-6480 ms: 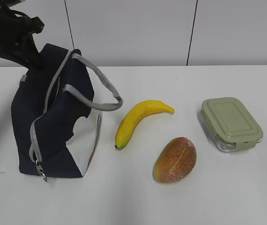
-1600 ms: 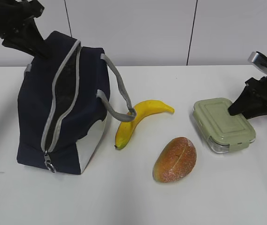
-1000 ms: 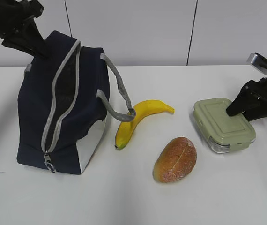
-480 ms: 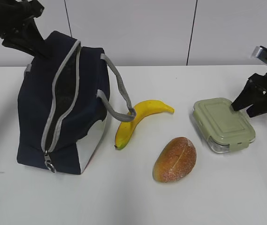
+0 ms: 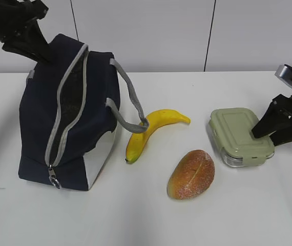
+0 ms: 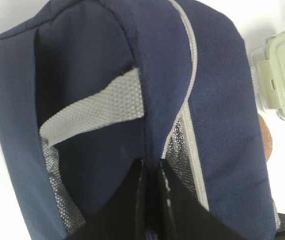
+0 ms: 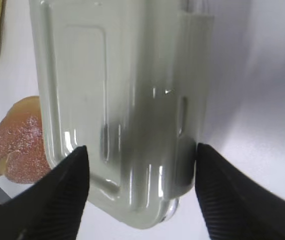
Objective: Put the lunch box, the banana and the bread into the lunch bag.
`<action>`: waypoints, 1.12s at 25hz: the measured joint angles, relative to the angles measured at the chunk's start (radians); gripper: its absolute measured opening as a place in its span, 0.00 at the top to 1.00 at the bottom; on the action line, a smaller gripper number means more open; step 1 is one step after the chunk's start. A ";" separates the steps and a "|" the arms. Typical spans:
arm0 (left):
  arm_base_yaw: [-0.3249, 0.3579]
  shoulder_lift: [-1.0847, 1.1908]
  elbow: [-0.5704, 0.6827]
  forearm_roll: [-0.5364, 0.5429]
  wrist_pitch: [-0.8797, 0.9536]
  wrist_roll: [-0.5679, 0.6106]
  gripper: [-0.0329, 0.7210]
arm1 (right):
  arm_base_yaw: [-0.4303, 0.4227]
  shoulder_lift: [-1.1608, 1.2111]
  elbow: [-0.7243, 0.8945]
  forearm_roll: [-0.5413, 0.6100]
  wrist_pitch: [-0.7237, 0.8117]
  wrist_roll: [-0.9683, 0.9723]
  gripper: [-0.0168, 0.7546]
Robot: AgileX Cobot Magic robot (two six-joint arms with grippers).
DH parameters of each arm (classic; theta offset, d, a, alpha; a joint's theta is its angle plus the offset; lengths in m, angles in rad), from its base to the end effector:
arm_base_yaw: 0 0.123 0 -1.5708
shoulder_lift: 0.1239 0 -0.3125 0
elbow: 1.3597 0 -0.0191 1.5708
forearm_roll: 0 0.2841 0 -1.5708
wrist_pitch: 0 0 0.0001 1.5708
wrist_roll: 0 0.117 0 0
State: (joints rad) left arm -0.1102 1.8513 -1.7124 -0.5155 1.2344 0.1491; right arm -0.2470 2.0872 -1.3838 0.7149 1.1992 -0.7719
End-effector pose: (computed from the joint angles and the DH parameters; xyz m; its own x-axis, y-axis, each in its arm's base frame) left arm 0.4325 -0.1027 0.3167 -0.9484 0.0731 -0.3085 0.2136 0.8663 -0.4515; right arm 0.4214 -0.0325 0.1333 -0.9818 -0.1198 -0.1476 -0.1853 0.7760 0.6029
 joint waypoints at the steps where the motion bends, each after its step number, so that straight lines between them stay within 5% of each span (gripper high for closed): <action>1: 0.000 0.000 0.000 0.000 0.000 0.000 0.97 | 0.000 0.000 0.004 0.008 0.000 -0.002 0.31; 28: 0.000 0.000 0.000 0.000 0.000 0.000 0.97 | 0.012 0.089 -0.056 0.132 -0.010 -0.085 0.31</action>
State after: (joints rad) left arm -0.1102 1.8513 -1.7124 -0.5155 1.2344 0.1491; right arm -0.2345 2.1758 -1.4400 0.8467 1.1892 -0.8566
